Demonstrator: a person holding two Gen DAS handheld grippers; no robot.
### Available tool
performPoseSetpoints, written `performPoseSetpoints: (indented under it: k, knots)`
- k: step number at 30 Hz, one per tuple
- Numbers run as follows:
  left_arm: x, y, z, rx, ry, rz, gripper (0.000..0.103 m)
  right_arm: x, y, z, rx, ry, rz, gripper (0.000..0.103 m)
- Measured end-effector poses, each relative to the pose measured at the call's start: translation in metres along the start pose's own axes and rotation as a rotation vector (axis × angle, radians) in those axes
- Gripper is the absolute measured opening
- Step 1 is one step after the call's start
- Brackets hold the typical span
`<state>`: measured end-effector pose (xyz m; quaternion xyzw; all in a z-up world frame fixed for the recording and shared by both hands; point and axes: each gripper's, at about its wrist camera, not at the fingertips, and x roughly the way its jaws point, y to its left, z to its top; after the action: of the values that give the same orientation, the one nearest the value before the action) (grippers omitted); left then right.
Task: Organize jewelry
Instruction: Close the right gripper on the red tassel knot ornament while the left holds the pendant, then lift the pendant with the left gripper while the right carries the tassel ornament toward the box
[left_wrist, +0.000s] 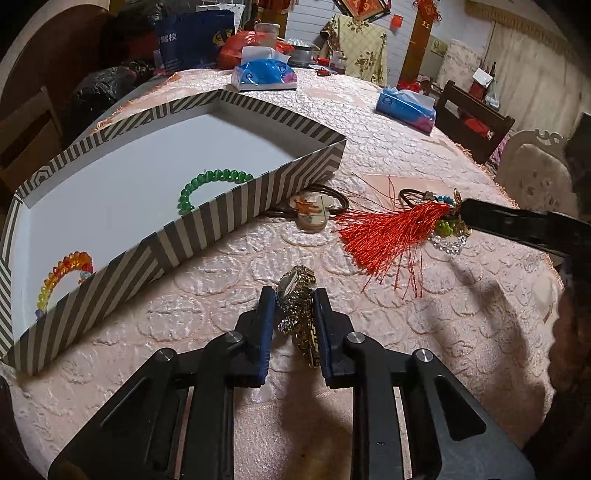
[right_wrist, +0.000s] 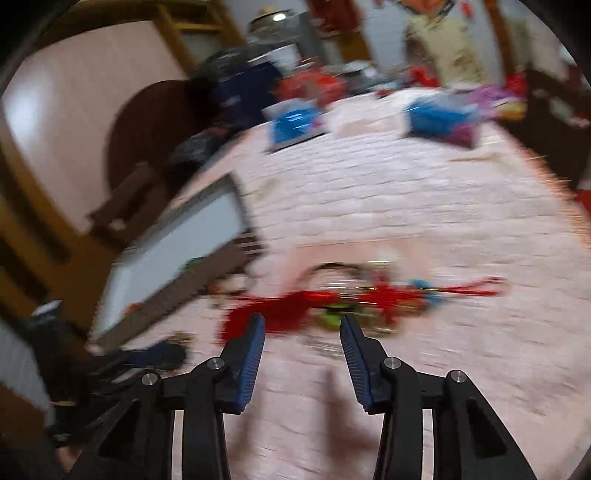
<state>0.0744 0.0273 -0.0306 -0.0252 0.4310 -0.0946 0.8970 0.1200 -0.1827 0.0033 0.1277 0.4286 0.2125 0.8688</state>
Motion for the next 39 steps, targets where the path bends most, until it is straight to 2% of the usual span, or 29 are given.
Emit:
performPoseSetpoints:
  k: [4, 7, 13, 14, 15, 16, 18, 20, 28, 31, 39]
  knots:
    - [0.0, 0.0, 0.0, 0.0, 0.0, -0.001, 0.02, 0.026, 0.0, 0.0, 0.019, 0.044, 0.01, 0.038]
    - [0.0, 0.0, 0.0, 0.001, 0.001, 0.001, 0.02, 0.039, -0.002, 0.002, 0.037, 0.047, -0.036, 0.038]
    - [0.001, 0.0, 0.001, 0.003, 0.001, 0.003, 0.02, 0.056, -0.003, 0.009, 0.049, 0.04, -0.061, 0.035]
    - [0.001, 0.0, 0.001, 0.003, 0.001, 0.004, 0.02, 0.056, -0.005, 0.01, 0.055, 0.036, -0.061, 0.031]
    - [0.001, 0.0, 0.001, 0.003, 0.002, 0.004, 0.02, 0.057, -0.007, 0.011, 0.06, 0.031, -0.06, 0.017]
    - [0.001, 0.0, 0.001, 0.003, 0.001, 0.004, 0.02, 0.057, -0.008, 0.011, 0.056, 0.032, -0.062, 0.009]
    - [0.001, 0.0, 0.001, 0.003, 0.001, 0.004, 0.02, 0.057, -0.008, 0.009, 0.038, 0.033, -0.067, 0.007]
    - [0.001, 0.0, 0.001, 0.002, 0.001, 0.003, 0.02, 0.048, -0.004, 0.007, 0.002, 0.015, -0.082, 0.001]
    - [0.001, -0.001, 0.001, 0.011, -0.003, 0.012, 0.019, -0.01, 0.005, 0.002, 0.009, -0.072, -0.033, 0.002]
    - [-0.006, -0.006, 0.0, 0.042, -0.027, 0.012, 0.017, -0.031, 0.005, 0.0, 0.009, -0.092, -0.01, 0.001]
    - [-0.042, 0.0, 0.008, 0.01, -0.084, -0.083, 0.017, -0.074, 0.016, -0.001, -0.058, -0.152, -0.041, 0.001]
